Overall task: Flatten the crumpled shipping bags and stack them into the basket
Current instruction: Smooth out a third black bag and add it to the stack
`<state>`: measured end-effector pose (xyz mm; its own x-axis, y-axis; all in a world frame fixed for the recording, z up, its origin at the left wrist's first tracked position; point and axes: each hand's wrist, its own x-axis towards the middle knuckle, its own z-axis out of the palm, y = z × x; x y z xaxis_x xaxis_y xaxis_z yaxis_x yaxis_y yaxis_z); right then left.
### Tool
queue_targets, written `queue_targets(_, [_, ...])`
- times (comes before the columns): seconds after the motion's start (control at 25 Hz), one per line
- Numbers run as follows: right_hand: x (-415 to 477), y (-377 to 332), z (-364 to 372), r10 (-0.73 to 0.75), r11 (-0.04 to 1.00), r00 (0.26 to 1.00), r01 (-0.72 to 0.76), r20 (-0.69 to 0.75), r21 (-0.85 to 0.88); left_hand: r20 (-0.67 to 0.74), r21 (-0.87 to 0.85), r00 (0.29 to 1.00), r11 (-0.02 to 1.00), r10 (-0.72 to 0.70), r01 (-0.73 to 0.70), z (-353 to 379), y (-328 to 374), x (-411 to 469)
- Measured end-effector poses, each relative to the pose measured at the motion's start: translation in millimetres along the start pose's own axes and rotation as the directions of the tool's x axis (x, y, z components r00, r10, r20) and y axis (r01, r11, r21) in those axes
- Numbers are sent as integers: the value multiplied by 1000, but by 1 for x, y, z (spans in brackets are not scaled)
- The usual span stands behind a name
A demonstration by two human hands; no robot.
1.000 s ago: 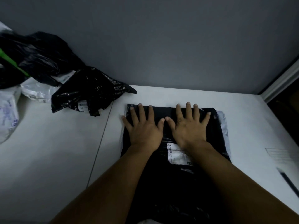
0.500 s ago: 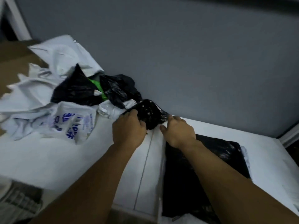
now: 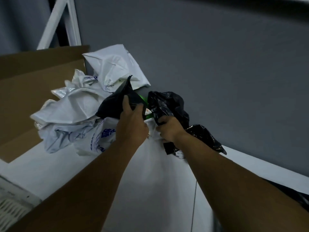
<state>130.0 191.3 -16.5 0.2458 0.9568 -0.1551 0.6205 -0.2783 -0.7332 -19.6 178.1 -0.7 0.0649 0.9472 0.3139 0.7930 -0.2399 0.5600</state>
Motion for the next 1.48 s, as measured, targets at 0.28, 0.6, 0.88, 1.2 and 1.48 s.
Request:
queue_targets(0.28, [36, 14, 18, 117, 990, 993, -116, -3, 83, -32, 13, 997, 997, -69, 70, 16, -37, 48])
queue_targets(0.6, [-9, -17, -30, -80, 969, 961, 137, -264, 206, -376, -304, 925, 938, 46, -170, -24, 10, 36])
queue_targets(0.88, [-90, -20, -93, -118, 964, 908, 202, -401, 173, -277, -427, 961, 898, -20, -104, -53, 51, -42])
queue_targets(1.2, [-182, 48, -105, -28, 992, 922, 74, -386, 105, 106, -328, 977, 921, -186, 211, -24, 68, -145])
queue_targets(1.48, [-208, 105, -110, -98, 995, 891, 77, -443, -66, 238, -290, 960, 932, -148, 216, 11, 88, -156])
